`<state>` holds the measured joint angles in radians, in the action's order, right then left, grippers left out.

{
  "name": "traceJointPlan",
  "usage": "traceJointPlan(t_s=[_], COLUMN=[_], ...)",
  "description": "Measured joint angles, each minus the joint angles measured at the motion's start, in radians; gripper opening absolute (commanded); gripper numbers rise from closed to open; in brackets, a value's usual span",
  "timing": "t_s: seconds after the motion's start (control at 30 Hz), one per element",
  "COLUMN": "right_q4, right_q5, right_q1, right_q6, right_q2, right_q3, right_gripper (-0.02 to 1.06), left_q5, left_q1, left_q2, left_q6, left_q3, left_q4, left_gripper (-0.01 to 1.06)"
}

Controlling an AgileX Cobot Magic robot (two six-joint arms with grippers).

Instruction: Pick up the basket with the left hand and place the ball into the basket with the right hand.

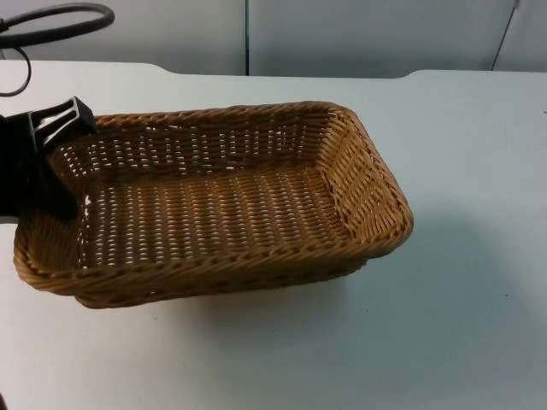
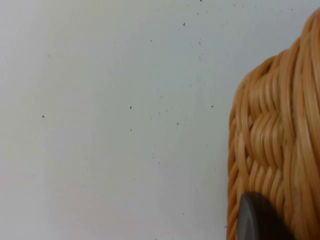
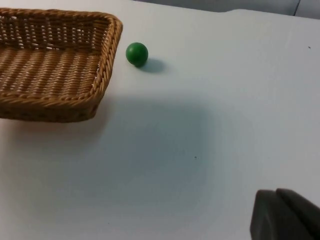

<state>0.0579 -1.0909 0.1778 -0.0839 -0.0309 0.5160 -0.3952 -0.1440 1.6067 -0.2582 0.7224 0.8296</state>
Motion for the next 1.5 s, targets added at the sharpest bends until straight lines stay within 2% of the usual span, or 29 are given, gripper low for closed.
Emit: traceJointPlan(t_s=[0.03,0.13,0.2,0.4,0.53,0.57,0.63,0.73,0.77,0.83,0.93,0.97,1.03,1.1,1.13,1.2,1.27,1.3,1.4,1.43,1.47,1.5], right_q4=[0.0,-0.09,-0.131,-0.169,-0.227,-0.227,-0.271,-0.317,-0.317,-0.328,-0.333,-0.333,-0.333,-0.323,-0.323,-0.304,-0.237,-0.237,-0.08,-0.03,-0.03,0.027], right_q5=[0.0,0.0,0.0,0.046,0.259,0.259,0.323,0.356,0.356,0.359,0.326,0.326,0.271,0.219,0.219,0.197,0.187,0.187,0.181,0.179,0.179,0.178], right_q1=[0.0,0.0,0.0,0.0,0.0,0.0,0.0,0.0,0.0,0.0,0.0,0.0,0.0,0.0,0.0,0.0,-0.002,-0.002,-0.002,-0.002,-0.002,-0.002], right_q6=[0.0,0.11,0.142,0.156,0.194,0.194,0.244,0.286,0.286,0.295,0.297,0.297,0.291,0.259,0.259,0.24,0.177,0.177,0.062,0.039,0.039,0.017], right_q2=[0.0,-0.013,-0.051,-0.173,-0.338,-0.338,-0.454,-0.657,-0.657,-0.797,-1.022,-1.022,-1.15,-1.263,-1.263,-1.365,-1.466,-1.466,-1.59,-1.637,-1.637,-1.685], right_q3=[0.0,0.0,0.0,0.01,0.019,0.019,0.042,0.115,0.115,0.205,0.377,0.377,0.504,0.639,0.639,0.745,0.855,0.855,0.973,1.013,1.013,1.052], right_gripper=[0.0,0.0,0.0,0.0,0.0,0.0,0.0,0.0,0.0,0.0,0.0,0.0,0.0,0.0,0.0,0.0,0.0,0.0,0.0,0.0,0.0,0.0], left_q5=[0.0,0.0,0.0,-0.002,-0.002,-0.002,-0.002,-0.004,-0.004,-0.004,-0.004,-0.004,-0.004,-0.004,-0.004,-0.004,-0.004,-0.004,-0.004,-0.004,-0.004,-0.004], left_q1=[0.0,0.0,0.0,0.0,0.0,0.0,0.0,0.0,0.0,0.0,0.0,0.0,0.0,0.0,0.0,0.0,0.0,0.0,0.0,0.0,0.0,0.0], left_q2=[0.0,0.0,0.0,0.0,0.0,0.0,0.0,0.0,0.0,0.0,0.0,0.0,0.0,0.0,0.0,0.0,0.0,0.0,0.0,0.0,0.0,0.0], left_q6=[0.0,0.0,0.0,0.0,0.0,0.0,0.0,0.0,0.0,0.0,0.0,0.0,0.0,0.0,0.0,0.0,0.0,0.0,0.0,0.0,0.0,0.0], left_q3=[0.0,0.0,0.0,0.0,0.0,0.0,0.0,0.0,0.0,0.0,0.0,0.0,0.0,0.0,0.0,0.0,0.0,0.0,0.0,0.0,0.0,0.0], left_q4=[0.0,0.0,0.0,0.0,0.0,0.0,0.0,0.0,0.0,0.0,0.0,0.0,0.0,0.0,0.0,0.0,0.0,0.0,-0.002,-0.002,-0.002,-0.002], left_gripper=[0.0,0.0,0.0,0.0,0.0,0.0,0.0,0.0,0.0,0.0,0.0,0.0,0.0,0.0,0.0,0.0,0.0,0.0,0.0,0.0,0.0,0.0])
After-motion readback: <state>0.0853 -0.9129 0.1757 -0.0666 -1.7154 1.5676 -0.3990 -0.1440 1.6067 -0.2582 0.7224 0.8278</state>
